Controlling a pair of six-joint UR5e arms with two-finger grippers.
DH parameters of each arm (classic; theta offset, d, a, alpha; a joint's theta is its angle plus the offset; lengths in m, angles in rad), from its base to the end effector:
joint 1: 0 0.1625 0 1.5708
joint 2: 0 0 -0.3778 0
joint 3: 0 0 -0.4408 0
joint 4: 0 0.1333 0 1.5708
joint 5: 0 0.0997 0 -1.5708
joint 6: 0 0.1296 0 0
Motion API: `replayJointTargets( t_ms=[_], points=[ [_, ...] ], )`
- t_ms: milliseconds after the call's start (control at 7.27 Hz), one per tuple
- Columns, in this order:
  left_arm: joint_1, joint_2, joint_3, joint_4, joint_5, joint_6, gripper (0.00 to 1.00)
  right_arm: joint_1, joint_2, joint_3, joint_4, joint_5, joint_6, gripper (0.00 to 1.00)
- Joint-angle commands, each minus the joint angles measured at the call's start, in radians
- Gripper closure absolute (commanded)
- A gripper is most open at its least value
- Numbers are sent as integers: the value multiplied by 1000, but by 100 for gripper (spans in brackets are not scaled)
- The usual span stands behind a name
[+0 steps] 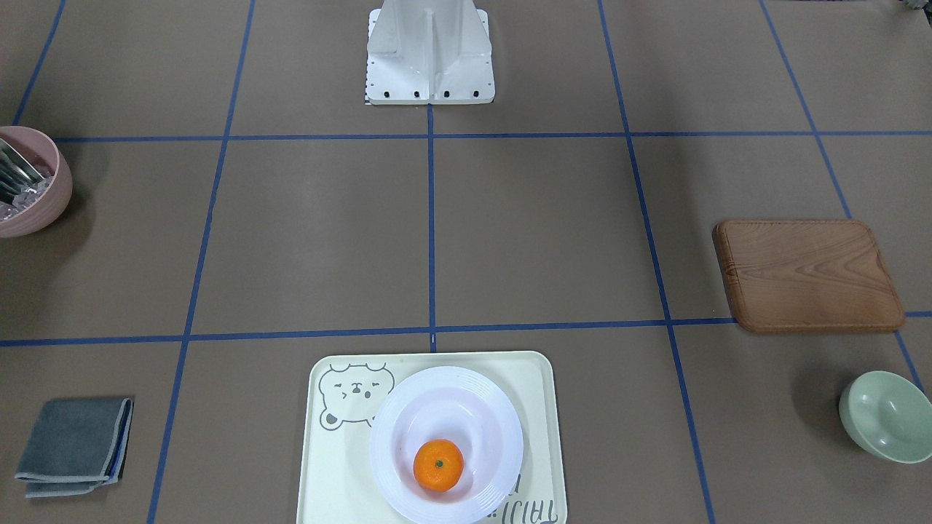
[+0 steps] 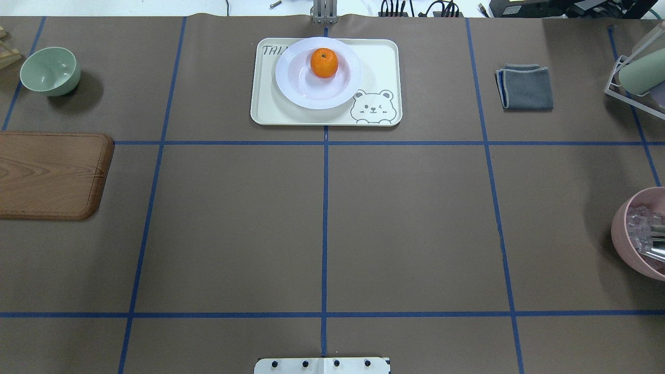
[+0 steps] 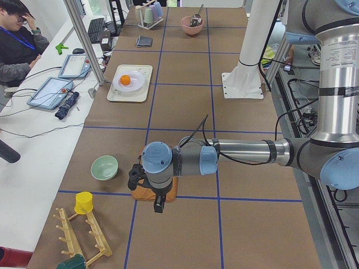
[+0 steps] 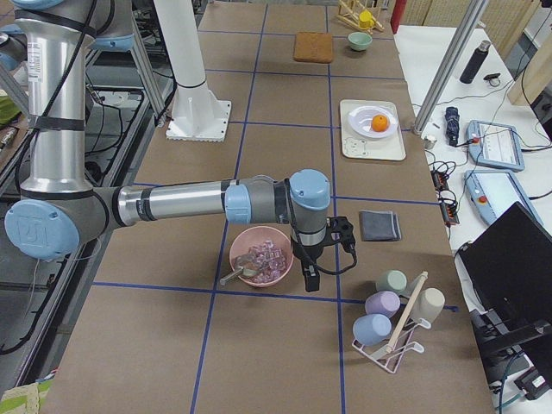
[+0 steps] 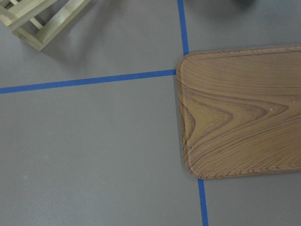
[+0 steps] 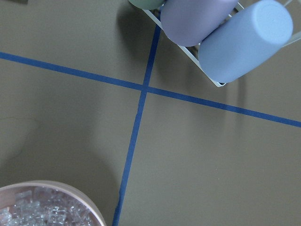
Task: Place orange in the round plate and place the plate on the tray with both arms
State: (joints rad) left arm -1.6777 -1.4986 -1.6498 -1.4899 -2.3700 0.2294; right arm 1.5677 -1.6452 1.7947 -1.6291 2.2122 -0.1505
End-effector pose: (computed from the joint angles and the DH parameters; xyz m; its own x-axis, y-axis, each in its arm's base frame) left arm -0.0942 -0.4991 0.6338 0.6938 0.1017 -0.7129 -0.0528 0.9945 0.0905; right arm 0.0542 -0.5167 0.5679 0.7916 -0.2056 0.5754 0.1232 0.9760 0.1794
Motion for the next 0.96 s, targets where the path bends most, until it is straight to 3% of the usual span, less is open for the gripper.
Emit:
replayJointTargets(
  t_ms=[0, 825],
  points=[
    [1, -5, -10, -3, 3, -1, 1, 0, 4, 2, 0, 1, 0, 0],
    [29, -11, -25, 2, 31, -1, 1, 0, -30, 0, -2, 12, 0, 0]
  ],
)
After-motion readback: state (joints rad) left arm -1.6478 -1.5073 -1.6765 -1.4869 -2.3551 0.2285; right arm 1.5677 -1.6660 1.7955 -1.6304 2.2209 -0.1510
